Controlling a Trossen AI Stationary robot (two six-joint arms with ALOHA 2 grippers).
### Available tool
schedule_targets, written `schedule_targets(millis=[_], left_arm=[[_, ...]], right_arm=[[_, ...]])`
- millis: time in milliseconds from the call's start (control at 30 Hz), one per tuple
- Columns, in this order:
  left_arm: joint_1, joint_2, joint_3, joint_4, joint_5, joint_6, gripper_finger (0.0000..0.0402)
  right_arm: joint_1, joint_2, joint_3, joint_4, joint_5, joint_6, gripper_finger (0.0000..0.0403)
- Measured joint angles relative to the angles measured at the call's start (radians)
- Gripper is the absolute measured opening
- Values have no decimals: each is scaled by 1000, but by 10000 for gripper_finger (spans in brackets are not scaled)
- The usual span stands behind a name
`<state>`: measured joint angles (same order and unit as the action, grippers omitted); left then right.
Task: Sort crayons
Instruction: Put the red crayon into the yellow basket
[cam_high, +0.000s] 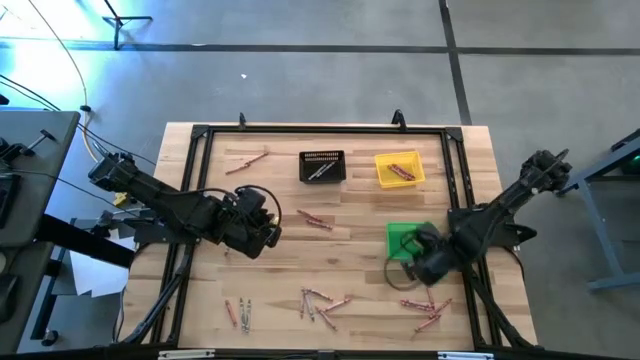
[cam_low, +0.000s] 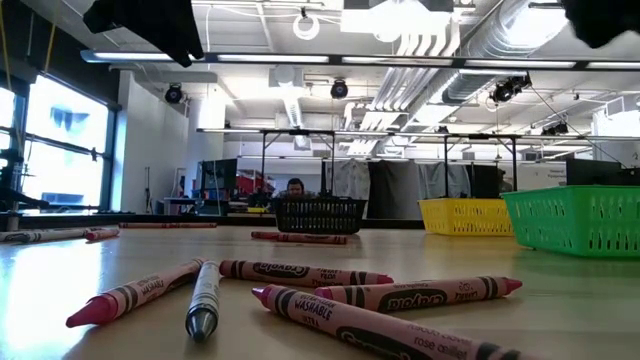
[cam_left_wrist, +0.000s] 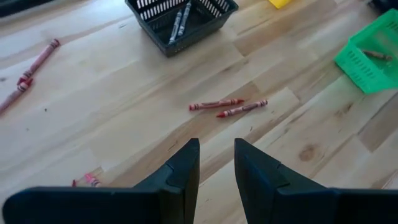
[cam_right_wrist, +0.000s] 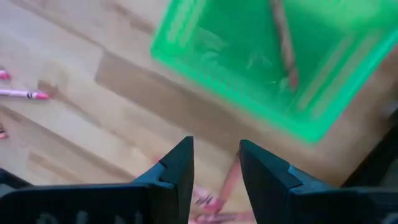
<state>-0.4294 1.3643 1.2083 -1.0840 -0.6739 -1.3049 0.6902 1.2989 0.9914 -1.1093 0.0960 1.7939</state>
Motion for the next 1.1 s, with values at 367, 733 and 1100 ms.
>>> schedule_targets(millis=[367,733,1100], left_arm=[[34,0,0,-2,62,181,85],[57,0,0,-3,106,260,85],[57,0,0,-2,115,248,85]], right_arm=[[177,193,-14,102,-94,366,116],[195,342,-15,167,-179,353,116],[195,334,-180,405,-210,354,116]])
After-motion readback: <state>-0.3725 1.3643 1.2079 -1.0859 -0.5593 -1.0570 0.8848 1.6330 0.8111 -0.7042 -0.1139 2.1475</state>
